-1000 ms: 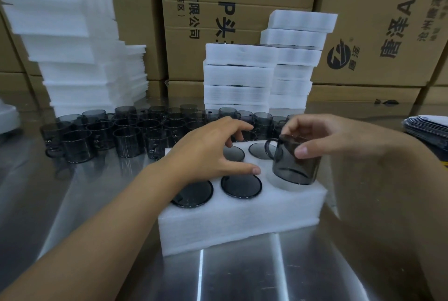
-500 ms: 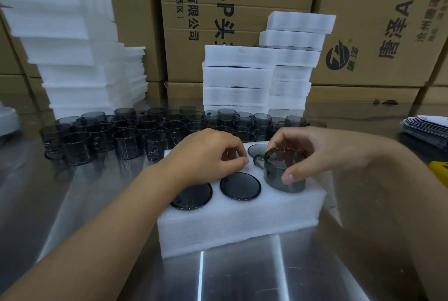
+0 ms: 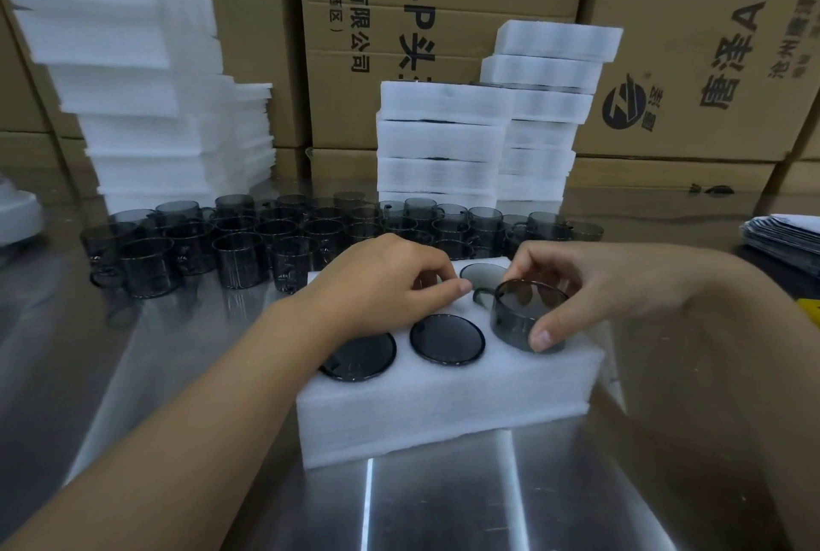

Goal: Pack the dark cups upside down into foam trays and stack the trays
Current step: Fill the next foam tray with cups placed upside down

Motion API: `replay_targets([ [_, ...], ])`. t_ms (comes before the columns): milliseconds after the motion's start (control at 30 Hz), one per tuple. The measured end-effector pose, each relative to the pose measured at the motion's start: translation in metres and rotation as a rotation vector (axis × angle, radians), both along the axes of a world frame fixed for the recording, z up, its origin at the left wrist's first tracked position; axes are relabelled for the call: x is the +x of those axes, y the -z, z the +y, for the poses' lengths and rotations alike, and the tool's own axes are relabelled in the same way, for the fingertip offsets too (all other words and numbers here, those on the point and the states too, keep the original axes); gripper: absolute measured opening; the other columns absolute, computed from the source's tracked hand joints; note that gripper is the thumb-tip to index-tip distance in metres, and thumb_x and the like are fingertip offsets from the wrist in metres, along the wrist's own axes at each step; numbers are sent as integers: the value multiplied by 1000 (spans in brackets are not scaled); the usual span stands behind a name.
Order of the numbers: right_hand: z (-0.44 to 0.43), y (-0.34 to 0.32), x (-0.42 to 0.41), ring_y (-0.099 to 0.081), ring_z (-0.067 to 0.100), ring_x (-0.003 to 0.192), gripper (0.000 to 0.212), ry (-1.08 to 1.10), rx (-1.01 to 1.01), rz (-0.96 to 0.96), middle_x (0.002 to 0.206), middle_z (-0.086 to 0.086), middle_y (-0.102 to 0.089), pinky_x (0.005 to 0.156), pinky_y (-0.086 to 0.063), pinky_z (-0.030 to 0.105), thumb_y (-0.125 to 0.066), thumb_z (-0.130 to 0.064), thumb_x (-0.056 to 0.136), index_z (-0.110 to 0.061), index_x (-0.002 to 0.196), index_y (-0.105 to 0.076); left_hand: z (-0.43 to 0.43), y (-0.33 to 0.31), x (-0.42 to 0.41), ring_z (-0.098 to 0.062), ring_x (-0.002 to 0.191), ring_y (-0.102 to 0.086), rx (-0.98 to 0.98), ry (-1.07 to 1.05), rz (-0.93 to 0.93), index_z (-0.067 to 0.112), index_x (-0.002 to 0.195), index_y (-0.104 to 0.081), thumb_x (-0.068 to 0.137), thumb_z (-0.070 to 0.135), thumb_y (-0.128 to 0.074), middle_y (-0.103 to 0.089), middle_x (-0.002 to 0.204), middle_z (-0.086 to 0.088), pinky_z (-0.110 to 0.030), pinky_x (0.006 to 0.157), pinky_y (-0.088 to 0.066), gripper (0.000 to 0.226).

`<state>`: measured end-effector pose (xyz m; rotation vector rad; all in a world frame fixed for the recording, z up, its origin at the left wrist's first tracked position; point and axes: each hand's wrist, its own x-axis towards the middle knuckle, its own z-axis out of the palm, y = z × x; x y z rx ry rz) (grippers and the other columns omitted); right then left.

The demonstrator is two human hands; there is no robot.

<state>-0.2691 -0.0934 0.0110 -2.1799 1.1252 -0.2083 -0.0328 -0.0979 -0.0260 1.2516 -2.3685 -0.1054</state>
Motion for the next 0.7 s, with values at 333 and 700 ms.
replay_targets([
  [333, 0, -2, 0, -53, 2, 77, 59, 0, -8, 140, 89, -14, -57, 78, -47, 30, -79, -68, 40, -49, 91, -57, 14, -12, -6, -3, 81, -56, 87, 159, 174, 39, 103, -69, 88, 28, -64, -56, 92, 15, -30, 78, -49, 19],
  [700, -10, 3, -1, -43, -6, 58, 60, -29, 0, 214, 64, -26, -44, 58, -36, 13, -79, -73, 46, -54, 97, -54, 27, -15, -17, -5, 93, -62, 197, 281, 168, 24, 92, -78, 86, 16, -67, -67, 98, 17, -39, 87, -49, 15],
])
